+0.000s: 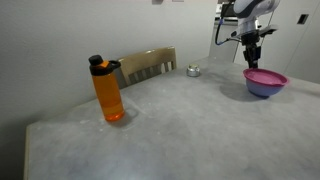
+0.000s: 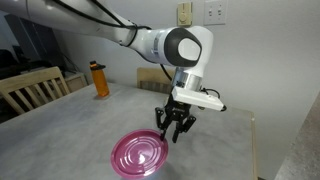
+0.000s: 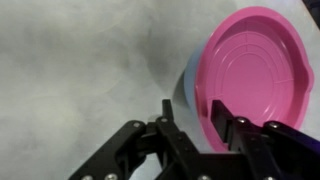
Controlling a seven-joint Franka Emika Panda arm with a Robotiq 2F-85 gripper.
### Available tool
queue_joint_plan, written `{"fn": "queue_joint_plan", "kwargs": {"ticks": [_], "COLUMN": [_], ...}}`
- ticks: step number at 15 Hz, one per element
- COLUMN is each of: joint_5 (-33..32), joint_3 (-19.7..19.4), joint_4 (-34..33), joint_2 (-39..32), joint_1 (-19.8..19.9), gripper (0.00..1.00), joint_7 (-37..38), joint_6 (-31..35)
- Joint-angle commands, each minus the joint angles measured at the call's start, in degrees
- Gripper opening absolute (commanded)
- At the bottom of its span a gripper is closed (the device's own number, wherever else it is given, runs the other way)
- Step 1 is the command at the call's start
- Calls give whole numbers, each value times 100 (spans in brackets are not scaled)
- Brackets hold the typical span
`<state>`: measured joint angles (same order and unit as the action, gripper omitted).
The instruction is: Pick up the pink lid and place it on top of the blue bowl.
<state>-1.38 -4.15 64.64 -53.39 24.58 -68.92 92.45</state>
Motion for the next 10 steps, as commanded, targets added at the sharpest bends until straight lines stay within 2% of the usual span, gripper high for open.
{"fn": "queue_joint_plan", "kwargs": {"ticks": [1,4,7,10], "joint_5": [-387,-897,-1384,-1776], "joint_3": [-281,-548,-792,-793], "joint_4": [548,1156,1759,2166], "joint_2": [491,1014,1588,2088], "joint_1": [-273,-578,-895,-1035], "gripper": [75,97,100,100], "joint_7": [584,1214,1865,2456], "joint_6": [846,1514,1688,1348]}}
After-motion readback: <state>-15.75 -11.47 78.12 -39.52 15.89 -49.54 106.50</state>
